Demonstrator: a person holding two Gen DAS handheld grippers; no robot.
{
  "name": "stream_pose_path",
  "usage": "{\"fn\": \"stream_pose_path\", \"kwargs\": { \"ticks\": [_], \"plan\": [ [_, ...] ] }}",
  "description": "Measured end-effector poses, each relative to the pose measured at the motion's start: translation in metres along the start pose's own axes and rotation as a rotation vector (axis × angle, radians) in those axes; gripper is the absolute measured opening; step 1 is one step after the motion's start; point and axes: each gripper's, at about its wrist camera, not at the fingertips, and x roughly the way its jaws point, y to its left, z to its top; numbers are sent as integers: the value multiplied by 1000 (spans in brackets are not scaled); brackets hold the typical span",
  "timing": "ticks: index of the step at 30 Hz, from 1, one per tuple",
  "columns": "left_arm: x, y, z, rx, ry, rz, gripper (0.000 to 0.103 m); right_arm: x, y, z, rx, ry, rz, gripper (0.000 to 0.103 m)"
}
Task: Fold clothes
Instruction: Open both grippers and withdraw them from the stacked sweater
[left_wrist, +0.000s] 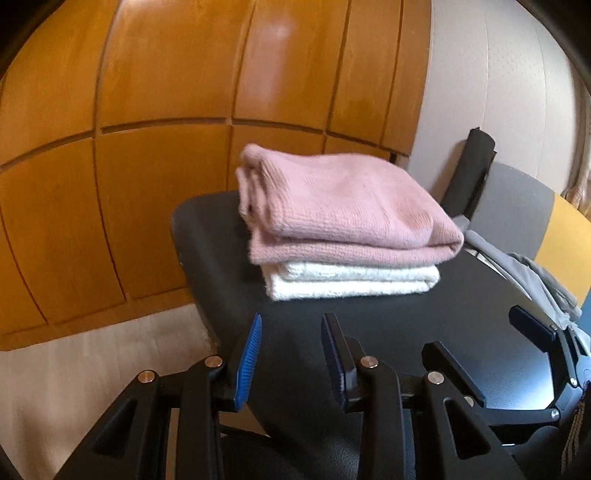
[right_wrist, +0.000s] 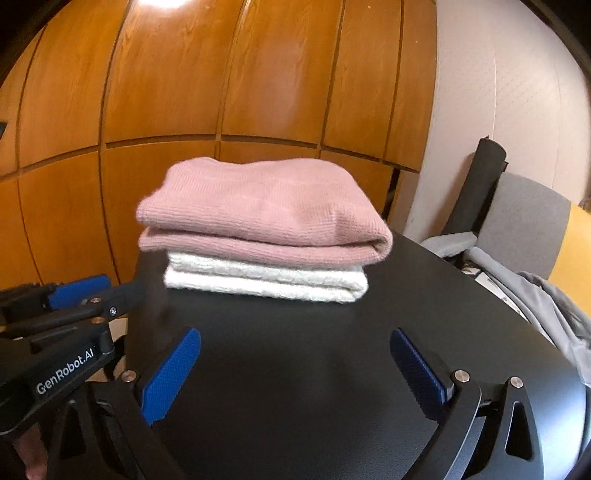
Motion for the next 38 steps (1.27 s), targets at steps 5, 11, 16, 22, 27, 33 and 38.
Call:
{"fn": "stream_pose_path", "kwargs": {
  "ticks": [5,11,16,22,27,33,38],
  "plan": [
    [-9,0,2,29,1,64,33,0,7,2,22,-5,4,103],
    [-12,-3,-2,59,-3,51,33,3,13,0,25,-14,-15,103],
    [-16,-11,-4,101,-25,58,33,3,13,-2,27,-19,-25,103],
    [-15,-13,-5,103,-16,57,33,5,14,-2,16,-16,-29,103],
    [-9,-8,-6,76,10,20,33,9,14,-2,16,-3,-32,103],
    [-13,-14,-7,96,-36,42,33,10,12,-2,30,-1,-28,103],
    [-14,-16,-6,105,-52,51,33,9,10,-2,41,-4,-26,103]
  ]
}}
